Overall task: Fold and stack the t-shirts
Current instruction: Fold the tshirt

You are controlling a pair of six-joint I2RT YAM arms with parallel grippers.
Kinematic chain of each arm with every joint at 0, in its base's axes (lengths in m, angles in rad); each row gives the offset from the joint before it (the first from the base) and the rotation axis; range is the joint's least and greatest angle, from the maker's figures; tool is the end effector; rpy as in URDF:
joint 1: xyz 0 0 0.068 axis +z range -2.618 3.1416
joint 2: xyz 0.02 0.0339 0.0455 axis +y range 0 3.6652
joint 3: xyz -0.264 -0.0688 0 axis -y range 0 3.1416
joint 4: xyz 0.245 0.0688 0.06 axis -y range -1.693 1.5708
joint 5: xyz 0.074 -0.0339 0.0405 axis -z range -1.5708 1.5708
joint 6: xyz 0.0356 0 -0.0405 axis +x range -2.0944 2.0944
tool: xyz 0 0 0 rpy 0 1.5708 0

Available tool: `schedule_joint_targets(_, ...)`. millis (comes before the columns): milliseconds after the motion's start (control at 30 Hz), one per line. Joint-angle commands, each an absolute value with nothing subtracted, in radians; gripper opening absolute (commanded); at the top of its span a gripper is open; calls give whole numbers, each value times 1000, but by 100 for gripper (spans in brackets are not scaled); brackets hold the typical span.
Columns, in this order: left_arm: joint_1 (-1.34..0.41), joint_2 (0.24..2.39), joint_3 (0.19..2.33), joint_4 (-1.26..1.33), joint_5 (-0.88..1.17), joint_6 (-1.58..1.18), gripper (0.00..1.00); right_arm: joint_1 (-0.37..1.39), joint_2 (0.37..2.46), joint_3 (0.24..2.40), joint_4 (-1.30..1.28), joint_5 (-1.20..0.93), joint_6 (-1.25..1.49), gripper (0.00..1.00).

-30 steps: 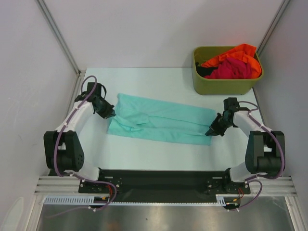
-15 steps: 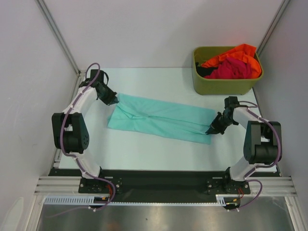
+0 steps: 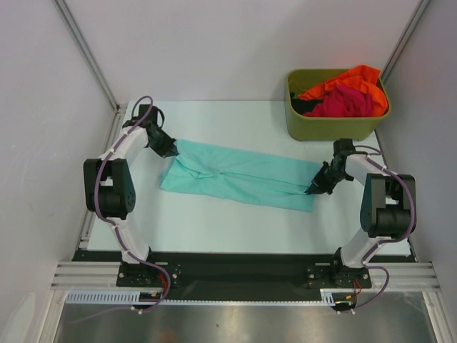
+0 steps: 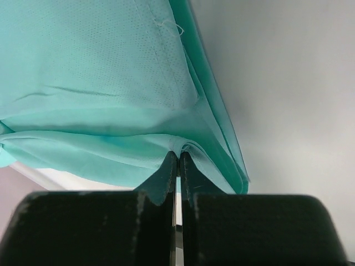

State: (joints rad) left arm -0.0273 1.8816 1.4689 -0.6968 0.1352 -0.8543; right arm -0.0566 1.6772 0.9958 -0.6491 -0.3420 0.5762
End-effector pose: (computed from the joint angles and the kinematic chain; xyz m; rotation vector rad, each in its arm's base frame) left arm 0.3976 -0.0157 0.2237 -1.0639 2.5333 -0.4435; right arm 0.3019 -0.0051 0.1638 0.8572 2.8153 0.5823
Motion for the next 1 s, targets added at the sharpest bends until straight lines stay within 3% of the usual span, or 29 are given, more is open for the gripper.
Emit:
schedule_joint_targets(0,-31,1882,1526,-678,146,-842,0,-64,1687,1035,-649,-341,561,2)
schedule_joint_targets(967,-32,1971,1574,-655,169,-868,0,-86,1749,1083,-644,-342,543,6)
